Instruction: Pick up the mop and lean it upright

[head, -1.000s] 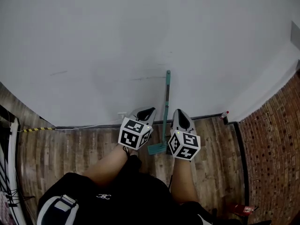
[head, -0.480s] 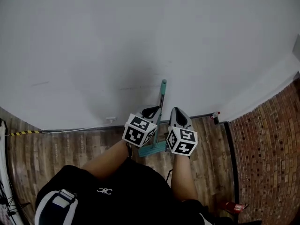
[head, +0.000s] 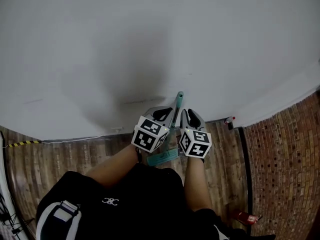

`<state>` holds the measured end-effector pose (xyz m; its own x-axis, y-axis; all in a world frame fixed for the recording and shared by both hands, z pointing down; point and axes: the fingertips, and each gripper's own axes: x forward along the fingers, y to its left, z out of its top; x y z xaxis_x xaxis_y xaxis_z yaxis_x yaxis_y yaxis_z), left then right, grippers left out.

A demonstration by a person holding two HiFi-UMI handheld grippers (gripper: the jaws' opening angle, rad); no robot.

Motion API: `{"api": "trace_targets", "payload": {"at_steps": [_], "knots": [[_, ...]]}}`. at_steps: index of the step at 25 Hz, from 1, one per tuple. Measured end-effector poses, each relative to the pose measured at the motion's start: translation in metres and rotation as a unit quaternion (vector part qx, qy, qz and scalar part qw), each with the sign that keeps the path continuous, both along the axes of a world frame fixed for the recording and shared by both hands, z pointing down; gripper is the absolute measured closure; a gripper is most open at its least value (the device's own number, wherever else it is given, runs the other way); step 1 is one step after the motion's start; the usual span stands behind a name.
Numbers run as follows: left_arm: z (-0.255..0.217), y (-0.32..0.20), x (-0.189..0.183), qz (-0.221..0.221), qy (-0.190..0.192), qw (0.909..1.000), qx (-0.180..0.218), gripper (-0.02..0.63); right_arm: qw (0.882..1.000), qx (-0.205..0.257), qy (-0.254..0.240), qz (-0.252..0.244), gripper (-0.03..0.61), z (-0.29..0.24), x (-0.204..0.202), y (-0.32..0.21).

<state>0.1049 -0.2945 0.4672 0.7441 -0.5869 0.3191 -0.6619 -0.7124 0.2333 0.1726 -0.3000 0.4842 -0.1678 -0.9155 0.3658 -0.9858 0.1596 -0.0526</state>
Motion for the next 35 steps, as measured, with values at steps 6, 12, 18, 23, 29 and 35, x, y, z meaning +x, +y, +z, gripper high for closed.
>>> {"api": "trace_targets", "payload": {"at_steps": [6,12,18,23,29,35], "knots": [[0.002,-0.019,-0.011,-0.040,-0.001,0.9992,-0.003,0.615,0.998,-0.022,0.045,-0.030,0.479,0.026,0.002,-0.042],[0.003,-0.025,-0.019,-0.081,-0.002,0.9966,-0.013,0.615,0.996,-0.045,0.041,-0.062,0.466,0.042,0.000,-0.065],[0.014,-0.017,-0.027,-0.100,-0.015,0.9946,-0.024,0.615,0.995,-0.052,0.049,-0.066,0.460,0.053,-0.004,-0.077],[0.015,-0.016,-0.035,-0.111,-0.021,0.9933,-0.023,0.615,0.995,-0.054,0.056,-0.058,0.472,0.060,-0.003,-0.080],[0.019,-0.015,-0.034,-0.097,-0.024,0.9947,-0.025,0.615,0.997,-0.035,0.058,-0.038,0.472,0.055,0.005,-0.069],[0.024,-0.011,-0.023,-0.064,-0.021,0.9974,-0.029,0.615,0.998,-0.024,0.053,-0.018,0.472,0.048,0.018,-0.046]]}}
